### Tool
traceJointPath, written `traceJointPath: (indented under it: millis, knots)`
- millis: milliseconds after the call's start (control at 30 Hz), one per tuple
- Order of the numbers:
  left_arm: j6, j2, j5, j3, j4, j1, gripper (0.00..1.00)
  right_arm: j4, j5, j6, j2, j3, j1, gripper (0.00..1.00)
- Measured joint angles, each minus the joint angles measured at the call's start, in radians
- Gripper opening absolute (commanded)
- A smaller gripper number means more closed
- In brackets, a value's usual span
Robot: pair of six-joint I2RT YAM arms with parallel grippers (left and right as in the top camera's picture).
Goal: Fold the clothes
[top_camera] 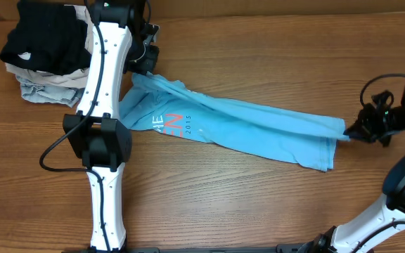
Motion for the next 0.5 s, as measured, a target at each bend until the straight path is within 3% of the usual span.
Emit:
traceJointPath:
  millis: [33,100,133,267,500]
  knots:
    - [0.0,0.0,0.001,-0.008,-0.001,0.003,0.05,0.003,0.002,0.0,0.0,-0.005,-0.003,0.04]
    - [0.003,-0.001,0.003,-0.032,0.0,0.006,0.19,0.006,0.002,0.0,0.0,-0.01,-0.003,0.04]
    - [0.004,-0.002,0.003,-0.05,0.0,0.006,0.31,0.007,0.002,0.0,0.0,-0.01,-0.002,0.04]
    - [0.013,-0.002,0.002,-0.134,0.005,0.006,0.57,0.011,0.002,0.0,0.0,-0.01,-0.002,0.04]
    - [0.023,-0.002,0.008,-0.2,0.077,0.005,0.65,0.013,0.002,0.0,0.0,-0.01,-0.002,0.04]
